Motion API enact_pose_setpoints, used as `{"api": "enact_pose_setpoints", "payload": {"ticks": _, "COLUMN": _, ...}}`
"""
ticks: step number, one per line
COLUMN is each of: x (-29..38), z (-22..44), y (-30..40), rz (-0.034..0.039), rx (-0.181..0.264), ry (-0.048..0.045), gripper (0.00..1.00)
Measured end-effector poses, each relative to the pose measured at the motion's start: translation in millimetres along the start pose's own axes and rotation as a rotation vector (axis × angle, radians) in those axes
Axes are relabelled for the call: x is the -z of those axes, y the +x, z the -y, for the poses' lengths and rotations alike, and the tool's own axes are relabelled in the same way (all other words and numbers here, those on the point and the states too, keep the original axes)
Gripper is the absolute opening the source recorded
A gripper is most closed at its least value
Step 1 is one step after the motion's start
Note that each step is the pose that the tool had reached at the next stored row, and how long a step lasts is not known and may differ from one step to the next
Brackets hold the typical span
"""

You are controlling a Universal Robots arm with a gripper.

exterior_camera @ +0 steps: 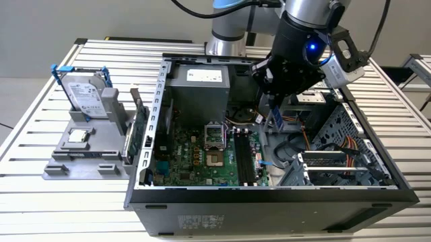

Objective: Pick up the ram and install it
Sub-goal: 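Insert the ram into the slot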

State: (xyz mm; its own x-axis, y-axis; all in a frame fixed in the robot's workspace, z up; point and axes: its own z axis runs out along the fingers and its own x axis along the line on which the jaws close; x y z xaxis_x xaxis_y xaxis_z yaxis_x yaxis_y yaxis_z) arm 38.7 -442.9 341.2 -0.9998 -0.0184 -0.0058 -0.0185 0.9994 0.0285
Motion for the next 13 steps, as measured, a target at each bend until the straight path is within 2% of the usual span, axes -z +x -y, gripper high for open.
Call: {"api": "enact_pose_setpoints", "payload": {"ticks": 13, "x": -5.9, "z": -0.6, "y": 0.0, "rz": 0.0004, "rx": -0.014, "ry": 0.0025, "gripper": 0.0}}
